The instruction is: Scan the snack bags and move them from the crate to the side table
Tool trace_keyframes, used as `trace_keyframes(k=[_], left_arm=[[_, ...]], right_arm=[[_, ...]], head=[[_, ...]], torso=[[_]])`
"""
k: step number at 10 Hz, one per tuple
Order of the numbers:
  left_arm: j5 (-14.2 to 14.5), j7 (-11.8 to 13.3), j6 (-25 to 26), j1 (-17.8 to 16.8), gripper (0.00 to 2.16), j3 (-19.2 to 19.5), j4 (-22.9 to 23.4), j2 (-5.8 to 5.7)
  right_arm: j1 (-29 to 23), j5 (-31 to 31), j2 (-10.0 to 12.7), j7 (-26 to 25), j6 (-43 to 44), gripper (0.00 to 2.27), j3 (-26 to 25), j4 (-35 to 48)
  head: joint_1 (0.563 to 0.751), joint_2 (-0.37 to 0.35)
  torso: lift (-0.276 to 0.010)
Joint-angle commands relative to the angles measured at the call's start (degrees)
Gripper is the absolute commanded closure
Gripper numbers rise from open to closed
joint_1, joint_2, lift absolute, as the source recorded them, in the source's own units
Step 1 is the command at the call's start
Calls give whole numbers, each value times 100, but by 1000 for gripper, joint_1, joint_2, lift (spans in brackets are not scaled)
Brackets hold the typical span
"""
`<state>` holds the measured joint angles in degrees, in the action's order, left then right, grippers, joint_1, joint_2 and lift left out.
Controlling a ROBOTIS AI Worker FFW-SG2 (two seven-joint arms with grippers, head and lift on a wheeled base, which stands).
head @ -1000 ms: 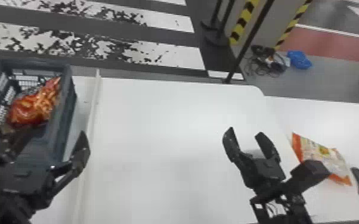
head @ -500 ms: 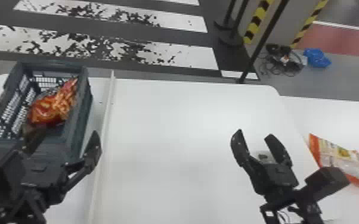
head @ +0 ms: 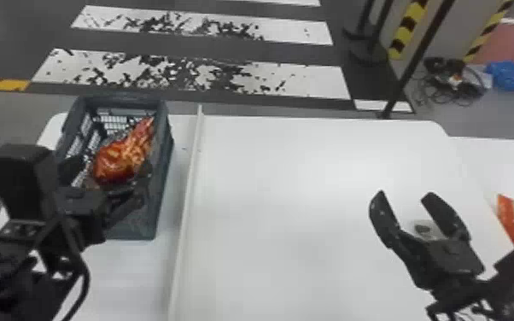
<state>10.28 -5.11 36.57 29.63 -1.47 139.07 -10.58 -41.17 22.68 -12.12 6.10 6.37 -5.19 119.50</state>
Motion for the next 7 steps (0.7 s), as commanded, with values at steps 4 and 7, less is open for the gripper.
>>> trace_keyframes(k=[4, 7], left_arm=[[537, 168, 399, -1680, 76, 244, -1365, -32], [686, 230, 399, -2506, 76, 252, -2446, -58]], right_arm=[[-84, -53, -88, 5, -141, 76, -140, 100], [-67, -35, -88, 14, -405, 76, -184, 65]], head=[[695, -74], [695, -49]], torso=[[-87], [-87]])
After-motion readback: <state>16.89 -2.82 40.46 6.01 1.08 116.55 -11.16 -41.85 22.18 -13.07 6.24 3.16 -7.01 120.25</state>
